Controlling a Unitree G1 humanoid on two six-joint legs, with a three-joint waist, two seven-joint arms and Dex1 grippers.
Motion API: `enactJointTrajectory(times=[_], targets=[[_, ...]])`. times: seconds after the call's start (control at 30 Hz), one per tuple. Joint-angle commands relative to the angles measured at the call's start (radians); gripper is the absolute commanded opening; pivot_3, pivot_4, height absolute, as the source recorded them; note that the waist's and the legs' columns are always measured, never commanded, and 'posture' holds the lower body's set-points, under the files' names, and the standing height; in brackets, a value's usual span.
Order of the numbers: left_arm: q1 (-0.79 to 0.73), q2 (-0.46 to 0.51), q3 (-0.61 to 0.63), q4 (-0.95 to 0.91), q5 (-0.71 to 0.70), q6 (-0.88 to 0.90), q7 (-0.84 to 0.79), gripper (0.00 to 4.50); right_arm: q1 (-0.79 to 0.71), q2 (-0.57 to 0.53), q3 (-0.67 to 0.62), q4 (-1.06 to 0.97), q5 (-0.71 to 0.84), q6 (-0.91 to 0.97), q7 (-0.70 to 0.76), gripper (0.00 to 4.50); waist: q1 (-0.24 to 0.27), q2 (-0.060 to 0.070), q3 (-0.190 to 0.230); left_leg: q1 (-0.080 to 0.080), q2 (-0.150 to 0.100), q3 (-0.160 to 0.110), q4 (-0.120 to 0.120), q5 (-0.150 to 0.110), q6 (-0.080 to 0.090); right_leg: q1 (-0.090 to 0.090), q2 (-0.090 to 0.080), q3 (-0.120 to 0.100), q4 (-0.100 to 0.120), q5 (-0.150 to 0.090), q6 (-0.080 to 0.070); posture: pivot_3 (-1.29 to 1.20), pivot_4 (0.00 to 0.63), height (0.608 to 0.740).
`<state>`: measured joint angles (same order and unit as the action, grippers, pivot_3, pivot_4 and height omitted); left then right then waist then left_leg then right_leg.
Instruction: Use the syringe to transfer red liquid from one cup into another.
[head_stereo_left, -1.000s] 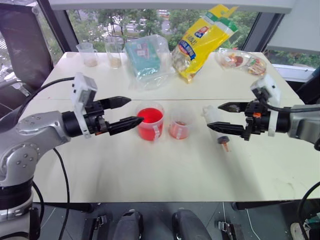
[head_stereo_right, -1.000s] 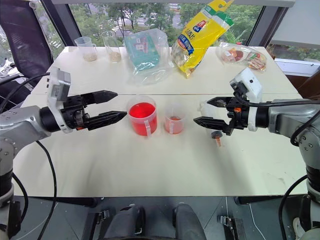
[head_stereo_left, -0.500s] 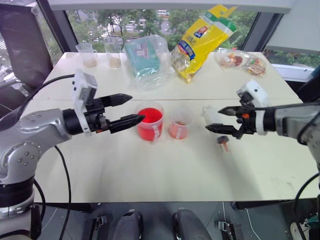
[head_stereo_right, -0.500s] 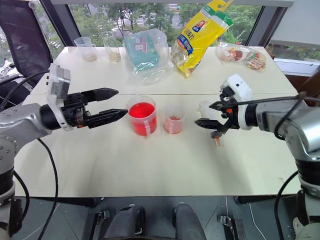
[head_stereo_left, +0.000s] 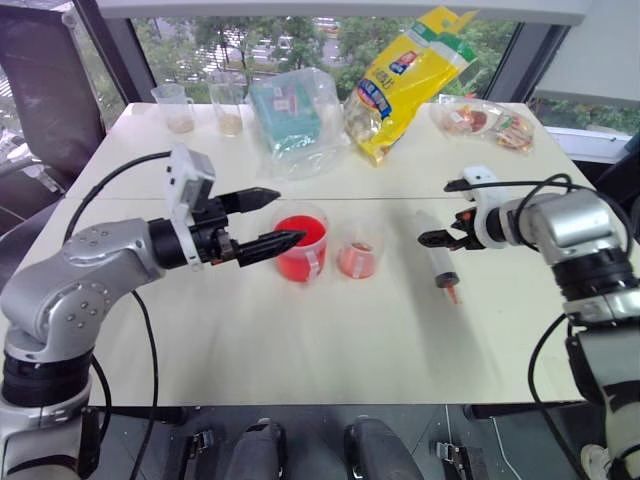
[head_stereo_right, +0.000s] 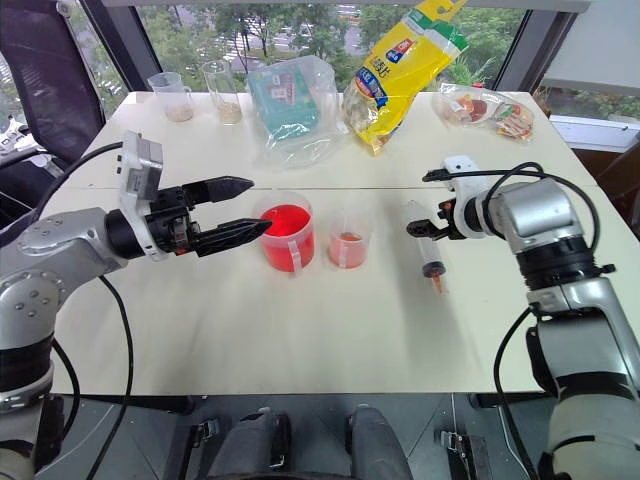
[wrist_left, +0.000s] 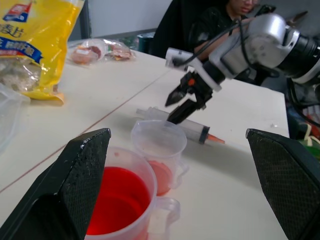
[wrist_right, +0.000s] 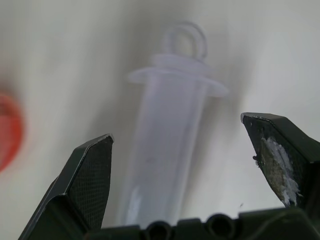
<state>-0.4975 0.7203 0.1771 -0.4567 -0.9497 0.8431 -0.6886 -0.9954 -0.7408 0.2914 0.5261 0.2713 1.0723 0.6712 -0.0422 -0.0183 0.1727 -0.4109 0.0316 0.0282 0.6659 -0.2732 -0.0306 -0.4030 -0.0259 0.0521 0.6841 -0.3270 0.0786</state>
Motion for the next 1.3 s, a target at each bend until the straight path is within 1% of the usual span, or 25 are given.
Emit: enactJointTrajectory(times=[0.03,0.2,0.23,0.27,0.33,0.4,0.43,0.53,0.6,0.7,0.8,0.9,0.97,1.03,1.17,1.23,1.3], targets=[[0.02,-0.004,0.023,-0.04,0.0,-0.023,0.014,4.5,-0.058,0.04,0.018,0.147,-0.079,-0.101,0.037,4.47,-0.001,0.0,0.0,0.0,0.0,0.0,0.0,0.0,0.0,0.0,0.0,0.0,0.0,0.0,0.0,0.0,0.15,0.74],[0.047,-0.002,0.041,-0.06,-0.008,-0.027,0.028,4.5,-0.099,0.091,0.038,0.276,-0.161,-0.184,0.083,4.47,-0.003,0.0,0.0,0.001,0.0,0.0,0.0,0.0,0.0,0.0,0.0,0.0,0.0,0.0,0.0,0.0,0.15,0.74],[0.049,-0.003,0.04,-0.06,-0.006,-0.029,0.028,4.5,-0.106,0.097,0.038,0.295,-0.173,-0.193,0.092,3.95,-0.003,0.0,0.0,0.001,0.0,0.0,0.0,0.0,0.0,0.001,0.0,0.0,0.001,0.0,0.0,0.0,0.15,0.74],[0.046,-0.005,0.036,-0.059,-0.003,-0.031,0.031,4.5,-0.112,0.1,0.036,0.313,-0.184,-0.204,0.1,3.66,-0.003,0.0,0.0,0.001,0.0,0.0,0.0,0.0,0.0,0.001,0.0,0.0,0.001,0.0,0.0,0.0,0.15,0.74],[0.042,-0.008,0.029,-0.052,0.002,-0.036,0.028,4.5,-0.123,0.109,0.031,0.345,-0.205,-0.22,0.111,2.76,-0.002,0.0,0.0,0.001,0.0,0.0,0.0,0.0,0.0,0.001,0.0,0.0,0.001,0.0,0.0,0.0,0.15,0.74],[0.034,-0.011,0.018,-0.043,0.011,-0.042,0.021,4.5,-0.133,0.113,0.025,0.361,-0.22,-0.222,0.122,1.67,-0.002,0.0,0.0,0.001,0.0,0.0,0.001,0.0,0.0,0.001,0.0,0.0,0.001,0.0,0.0,0.0,0.15,0.74],[0.031,-0.013,0.013,-0.04,0.016,-0.044,0.019,4.5,-0.137,0.114,0.022,0.367,-0.226,-0.224,0.127,1.43,-0.002,0.0,0.0,0.001,0.0,0.0,0.001,0.0,0.0,0.001,0.0,0.0,0.001,0.0,0.0,0.0,0.15,0.74],[0.016,-0.012,0.003,-0.024,0.027,-0.053,0.006,4.5,-0.149,0.109,-0.004,0.351,-0.229,-0.198,0.128,1.43,-0.002,0.0,0.0,0.001,0.0,0.0,0.001,0.0,0.0,0.001,0.0,0.0,0.001,0.0,0.0,0.0,0.15,0.74],[0.0,-0.007,0.0,-0.004,0.038,-0.061,-0.012,4.5,-0.157,0.098,-0.038,0.303,-0.225,-0.171,0.107,1.43,0.0,0.0,0.0,0.001,0.0,0.0,0.001,0.0,0.0,0.001,0.0,0.0,0.001,0.0,0.0,0.0,0.15,0.74],[-0.046,0.002,-0.004,0.043,0.064,-0.076,-0.041,4.5,-0.13,0.072,-0.161,0.059,-0.148,-0.14,0.102,1.43,0.0,0.001,0.001,0.0,0.0,0.0,0.0,0.0,0.0,0.0,0.0,0.0,0.001,0.0,0.0,0.0,0.15,0.74],[-0.094,0.005,-0.005,0.092,0.081,-0.084,-0.07,4.5,-0.066,0.101,-0.318,-0.248,-0.022,-0.113,0.099,1.43,-0.002,0.001,0.001,-0.001,0.0,0.0,-0.001,0.0,0.0,-0.003,0.0,0.0,0.001,0.0,0.0,0.0,0.15,0.74],[-0.143,0.012,-0.013,0.145,0.109,-0.098,-0.106,4.5,-0.019,0.192,-0.446,-0.501,0.117,-0.1,0.07,1.43,-0.002,0.001,0.001,-0.001,0.001,-0.001,-0.002,0.0,0.0,-0.003,0.001,-0.001,0.001,0.0,0.0,0.0,0.15,0.74],[-0.173,0.016,-0.015,0.179,0.121,-0.103,-0.126,4.5,0.003,0.275,-0.501,-0.616,0.205,-0.142,0.06,1.43,-0.002,0.001,0.001,-0.001,0.001,-0.001,-0.002,0.0,-0.001,-0.003,0.001,-0.001,0.001,0.0,0.0,0.0,0.15,0.74],[-0.202,0.023,-0.014,0.216,0.131,-0.104,-0.15,4.5,0.021,0.388,-0.544,-0.689,0.292,-0.208,0.039,1.43,-0.002,0.001,0.001,-0.001,0.001,0.0,-0.002,0.0,-0.001,-0.002,0.0,-0.001,0.001,0.0,0.0,0.0,0.15,0.74],[-0.243,0.051,-0.002,0.265,0.136,-0.096,-0.194,4.5,0.071,0.581,-0.52,-0.724,0.352,-0.339,-0.016,1.43,-0.002,0.001,0.001,-0.001,0.0,-0.001,-0.001,0.0,-0.001,-0.002,0.0,-0.001,0.002,0.0,0.0,0.0,0.15,0.74],[-0.255,0.072,0.011,0.285,0.135,-0.09,-0.212,4.5,0.09,0.644,-0.487,-0.706,0.337,-0.413,-0.037,1.43,-0.002,0.001,0.001,-0.001,0.0,-0.001,-0.001,0.0,-0.001,-0.002,0.0,-0.001,0.002,0.0,0.0,0.0,0.15,0.74],[-0.257,0.098,0.024,0.293,0.13,-0.082,-0.223,4.5,0.12,0.697,-0.437,-0.656,0.289,-0.522,-0.035,1.43,-0.002,0.001,0.001,-0.001,0.0,-0.001,-0.001,0.0,-0.001,-0.002,-0.001,-0.001,0.002,0.0,0.0,0.0,0.15,0.74]])
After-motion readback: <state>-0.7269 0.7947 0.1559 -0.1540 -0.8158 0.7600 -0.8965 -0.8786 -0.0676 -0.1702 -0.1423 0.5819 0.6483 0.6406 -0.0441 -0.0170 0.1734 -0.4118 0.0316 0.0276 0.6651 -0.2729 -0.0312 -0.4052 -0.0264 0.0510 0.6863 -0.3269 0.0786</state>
